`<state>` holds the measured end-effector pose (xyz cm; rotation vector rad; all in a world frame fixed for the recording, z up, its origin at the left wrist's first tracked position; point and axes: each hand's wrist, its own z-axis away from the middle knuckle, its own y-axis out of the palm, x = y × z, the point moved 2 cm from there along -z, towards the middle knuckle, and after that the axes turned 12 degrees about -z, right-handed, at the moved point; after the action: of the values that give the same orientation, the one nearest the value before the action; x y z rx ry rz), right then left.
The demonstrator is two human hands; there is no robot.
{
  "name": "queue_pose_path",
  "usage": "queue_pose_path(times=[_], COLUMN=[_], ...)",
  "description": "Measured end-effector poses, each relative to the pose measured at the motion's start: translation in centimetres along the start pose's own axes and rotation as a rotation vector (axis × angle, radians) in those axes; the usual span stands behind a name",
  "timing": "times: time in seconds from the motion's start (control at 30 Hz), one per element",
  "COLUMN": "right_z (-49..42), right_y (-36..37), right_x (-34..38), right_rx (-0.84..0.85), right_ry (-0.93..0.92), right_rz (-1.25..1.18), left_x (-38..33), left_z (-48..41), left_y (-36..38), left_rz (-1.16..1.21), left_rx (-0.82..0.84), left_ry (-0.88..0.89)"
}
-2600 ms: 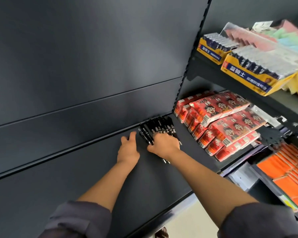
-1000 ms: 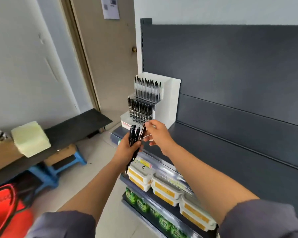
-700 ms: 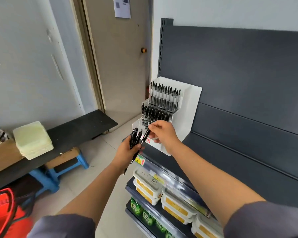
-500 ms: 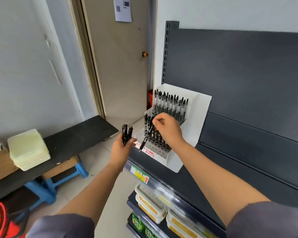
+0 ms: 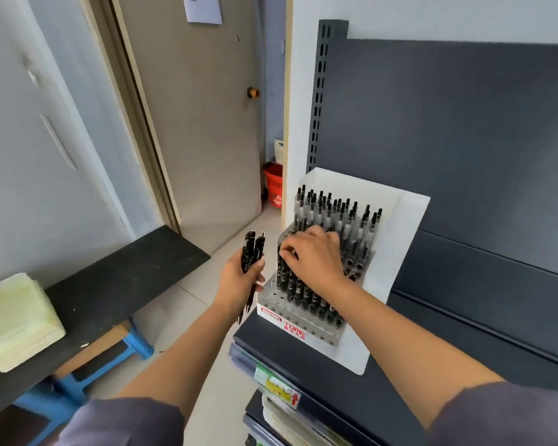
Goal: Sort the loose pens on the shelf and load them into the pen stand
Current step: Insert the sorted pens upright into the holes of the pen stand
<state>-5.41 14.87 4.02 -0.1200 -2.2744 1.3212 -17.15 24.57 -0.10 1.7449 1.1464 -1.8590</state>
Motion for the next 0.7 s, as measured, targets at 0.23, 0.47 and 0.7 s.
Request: queue_pose_path(times=[0.23,0.47,0.7], right_z=[-0.8,-0.8,-1.5], right_y=[1.1,1.1,1.4], right_x=[0.7,2.2,4.9], right_rx=[0.042,-0.006,-0.126], right_ry=[0.157,0.327,0.497], right_rz=[0.174,0.105,-0.383], left_x=[1.0,1.8,1.8], left_z=[-3.2,-4.1,-4.1], left_y=[-0.4,-1.6,-2.6], left_rz=[0.025,0.063,0.108], left_rx=[0.171,0.340,0.447], left_ry=[0.044,0.110,0.152])
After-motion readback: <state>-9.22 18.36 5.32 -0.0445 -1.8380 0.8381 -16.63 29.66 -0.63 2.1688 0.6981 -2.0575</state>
